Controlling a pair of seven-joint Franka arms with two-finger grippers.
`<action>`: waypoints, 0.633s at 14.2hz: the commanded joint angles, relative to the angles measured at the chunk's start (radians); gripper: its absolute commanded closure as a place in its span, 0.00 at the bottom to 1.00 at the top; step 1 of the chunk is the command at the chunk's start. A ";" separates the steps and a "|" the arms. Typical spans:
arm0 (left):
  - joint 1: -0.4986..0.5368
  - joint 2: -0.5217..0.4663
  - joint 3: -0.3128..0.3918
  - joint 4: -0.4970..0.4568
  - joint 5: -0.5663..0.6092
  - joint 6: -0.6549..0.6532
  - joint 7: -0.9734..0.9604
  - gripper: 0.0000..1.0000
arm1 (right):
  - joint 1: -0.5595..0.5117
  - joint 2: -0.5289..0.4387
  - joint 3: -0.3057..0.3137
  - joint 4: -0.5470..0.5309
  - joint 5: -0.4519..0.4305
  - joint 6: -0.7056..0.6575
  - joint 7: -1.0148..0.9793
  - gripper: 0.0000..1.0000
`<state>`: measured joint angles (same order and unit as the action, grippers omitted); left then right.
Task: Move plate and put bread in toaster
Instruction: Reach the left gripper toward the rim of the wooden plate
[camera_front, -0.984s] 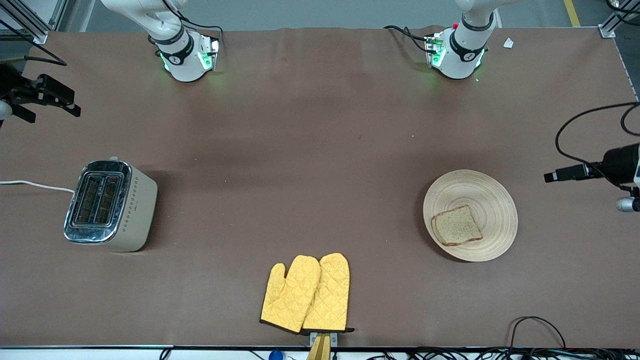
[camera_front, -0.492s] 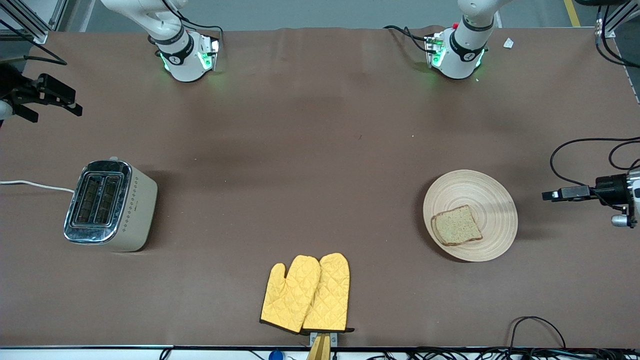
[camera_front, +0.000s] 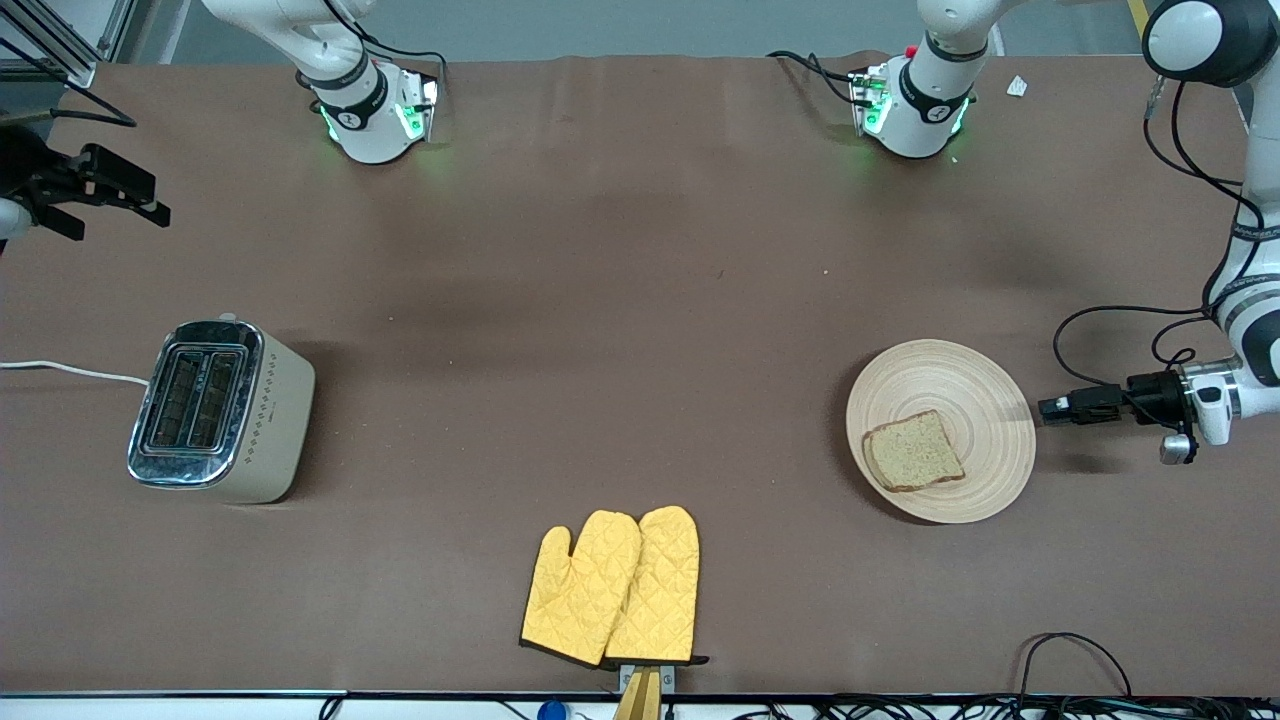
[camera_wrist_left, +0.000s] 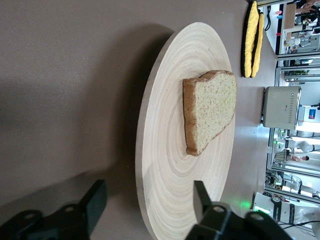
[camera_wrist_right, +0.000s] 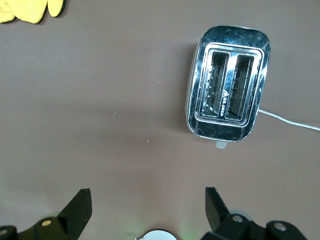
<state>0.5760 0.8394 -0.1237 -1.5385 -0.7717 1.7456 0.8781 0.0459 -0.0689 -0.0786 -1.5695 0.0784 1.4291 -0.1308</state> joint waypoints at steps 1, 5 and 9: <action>-0.004 0.027 -0.001 0.021 -0.058 0.003 0.053 0.39 | -0.015 -0.005 0.003 -0.012 0.018 0.007 -0.010 0.00; -0.008 0.055 -0.001 0.023 -0.072 0.003 0.084 0.55 | -0.015 -0.002 0.003 -0.012 0.020 -0.002 -0.024 0.00; -0.013 0.078 -0.001 0.024 -0.106 0.003 0.084 0.69 | -0.015 0.000 0.000 -0.014 0.020 0.005 -0.024 0.00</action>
<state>0.5696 0.8965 -0.1253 -1.5344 -0.8506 1.7471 0.9483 0.0431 -0.0638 -0.0795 -1.5704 0.0796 1.4277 -0.1392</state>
